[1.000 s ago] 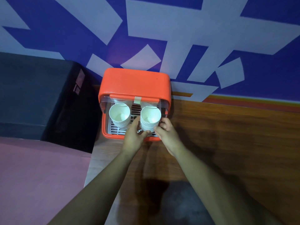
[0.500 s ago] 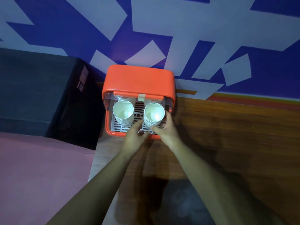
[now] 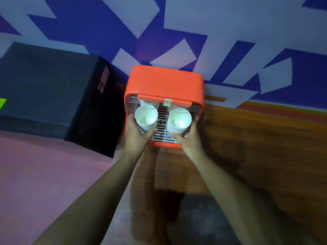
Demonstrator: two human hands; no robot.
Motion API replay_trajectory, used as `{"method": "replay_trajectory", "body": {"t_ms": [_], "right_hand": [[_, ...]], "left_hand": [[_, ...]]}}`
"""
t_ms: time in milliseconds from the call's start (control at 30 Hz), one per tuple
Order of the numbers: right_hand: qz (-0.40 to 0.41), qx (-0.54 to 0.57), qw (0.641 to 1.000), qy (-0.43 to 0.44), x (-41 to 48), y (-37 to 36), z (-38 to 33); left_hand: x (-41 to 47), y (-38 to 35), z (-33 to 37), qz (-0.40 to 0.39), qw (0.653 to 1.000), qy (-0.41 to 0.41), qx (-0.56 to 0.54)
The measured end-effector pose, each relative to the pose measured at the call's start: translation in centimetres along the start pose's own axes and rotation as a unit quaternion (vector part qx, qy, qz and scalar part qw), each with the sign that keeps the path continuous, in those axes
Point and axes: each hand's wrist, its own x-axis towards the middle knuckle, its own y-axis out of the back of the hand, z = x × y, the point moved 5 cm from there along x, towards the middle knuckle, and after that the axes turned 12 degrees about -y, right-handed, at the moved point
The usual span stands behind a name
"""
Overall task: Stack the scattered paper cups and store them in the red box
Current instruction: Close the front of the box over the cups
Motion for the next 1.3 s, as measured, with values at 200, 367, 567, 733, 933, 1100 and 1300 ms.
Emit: {"method": "replay_trajectory", "body": {"t_ms": [200, 367, 567, 733, 933, 1100, 1300], "right_hand": [[0.027, 0.000, 1.000, 0.001, -0.1, -0.2, 0.0], [0.026, -0.004, 1.000, -0.005, 0.0, -0.4, -0.1], [0.020, -0.027, 0.999, -0.024, -0.3, -0.3, -0.1], [0.097, -0.142, 0.985, 0.005, -3.2, 1.7, -2.5], [0.224, -0.203, 0.924, 0.236, -5.5, 4.8, -9.6], [0.093, -0.385, 0.871, 0.291, -3.8, 2.3, -11.5], [0.108, -0.422, 0.844, 0.312, -4.3, 1.3, -9.7]], "left_hand": [[0.5, 0.1, 0.2, -0.012, 1.000, 0.000, -0.028], [0.9, 0.1, 0.1, -0.020, 0.999, 0.005, -0.025], [1.0, 0.1, -0.1, -0.027, 0.999, 0.003, -0.019], [1.0, 0.5, 0.1, -0.037, 0.999, 0.010, -0.023], [0.5, 1.4, 0.5, -0.047, 0.999, 0.002, -0.026], [-0.2, 2.6, 0.4, -0.069, 0.997, -0.016, -0.023], [-0.7, 4.4, 0.9, -0.058, 0.998, 0.002, -0.004]]}}
